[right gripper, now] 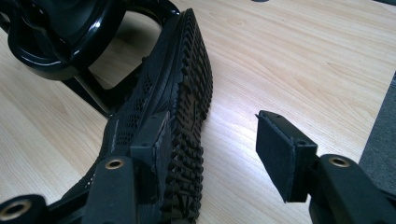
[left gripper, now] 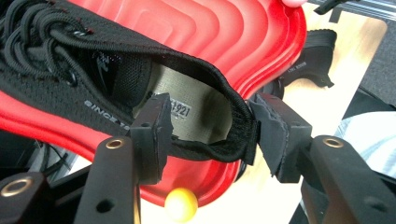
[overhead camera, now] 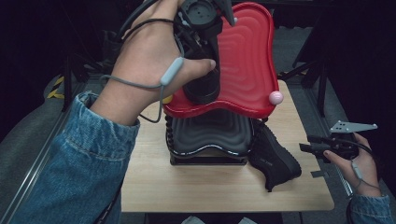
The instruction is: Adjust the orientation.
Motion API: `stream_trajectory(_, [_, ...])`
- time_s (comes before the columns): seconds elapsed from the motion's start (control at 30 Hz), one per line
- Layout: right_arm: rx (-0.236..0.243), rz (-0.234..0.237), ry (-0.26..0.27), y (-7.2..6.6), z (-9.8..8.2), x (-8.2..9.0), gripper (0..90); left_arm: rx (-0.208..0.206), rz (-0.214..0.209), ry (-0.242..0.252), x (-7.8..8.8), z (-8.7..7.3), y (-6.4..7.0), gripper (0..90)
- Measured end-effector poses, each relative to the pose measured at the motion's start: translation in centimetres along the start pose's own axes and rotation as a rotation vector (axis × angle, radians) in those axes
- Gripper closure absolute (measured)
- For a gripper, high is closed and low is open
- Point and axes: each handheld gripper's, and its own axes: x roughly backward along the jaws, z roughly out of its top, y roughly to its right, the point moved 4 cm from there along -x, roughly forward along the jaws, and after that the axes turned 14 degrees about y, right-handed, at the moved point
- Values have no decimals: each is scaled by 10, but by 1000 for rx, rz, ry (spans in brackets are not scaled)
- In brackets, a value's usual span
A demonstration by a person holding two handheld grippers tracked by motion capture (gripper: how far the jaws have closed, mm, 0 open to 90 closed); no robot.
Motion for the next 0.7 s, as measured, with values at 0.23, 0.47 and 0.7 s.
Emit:
stream_trajectory(0.23, [1, -5, -7, 2, -3, 0, 464, 21, -3, 48, 21, -11, -3, 478])
stream_trajectory(0.47, [2, 1, -12, -1, -2, -1, 462, 36, 19, 40, 34, -22, -7, 488])
stream_trajectory(0.7, [4, -1, -16, 0, -3, -2, 461, 97, 35, 10, 38, -51, -19, 495])
